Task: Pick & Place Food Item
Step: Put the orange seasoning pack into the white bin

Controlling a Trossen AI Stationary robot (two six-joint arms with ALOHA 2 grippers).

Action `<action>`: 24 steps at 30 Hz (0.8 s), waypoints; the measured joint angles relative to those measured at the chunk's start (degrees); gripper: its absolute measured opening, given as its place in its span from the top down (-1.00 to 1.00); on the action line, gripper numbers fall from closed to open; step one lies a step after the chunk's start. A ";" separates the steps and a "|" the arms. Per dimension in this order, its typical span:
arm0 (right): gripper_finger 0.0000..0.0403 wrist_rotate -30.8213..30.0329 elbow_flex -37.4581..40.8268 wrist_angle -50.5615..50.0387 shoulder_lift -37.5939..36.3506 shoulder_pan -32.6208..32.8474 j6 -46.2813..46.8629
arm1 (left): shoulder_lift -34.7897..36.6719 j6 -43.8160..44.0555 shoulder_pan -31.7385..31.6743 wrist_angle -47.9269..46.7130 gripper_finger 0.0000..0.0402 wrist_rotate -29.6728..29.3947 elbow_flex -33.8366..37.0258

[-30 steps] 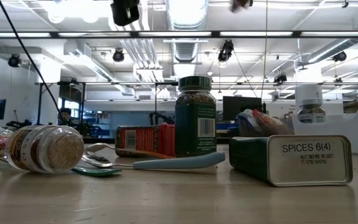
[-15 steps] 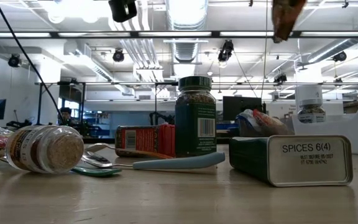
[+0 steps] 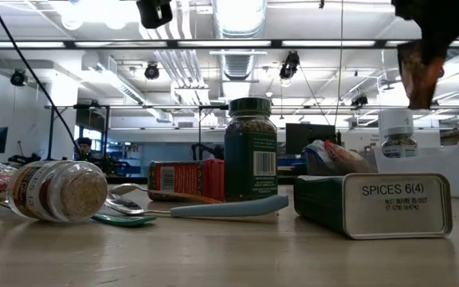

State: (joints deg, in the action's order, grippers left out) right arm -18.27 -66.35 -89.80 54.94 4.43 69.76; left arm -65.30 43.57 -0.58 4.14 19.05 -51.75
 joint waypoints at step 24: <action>0.96 0.26 15.82 7.99 -0.75 -11.97 -1.04 | 0.00 -0.08 -0.04 -1.63 -0.44 0.00 0.02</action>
State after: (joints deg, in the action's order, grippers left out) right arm -18.01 -50.53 -81.81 54.19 -7.55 68.72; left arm -65.30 43.48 -0.62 2.50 19.05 -51.72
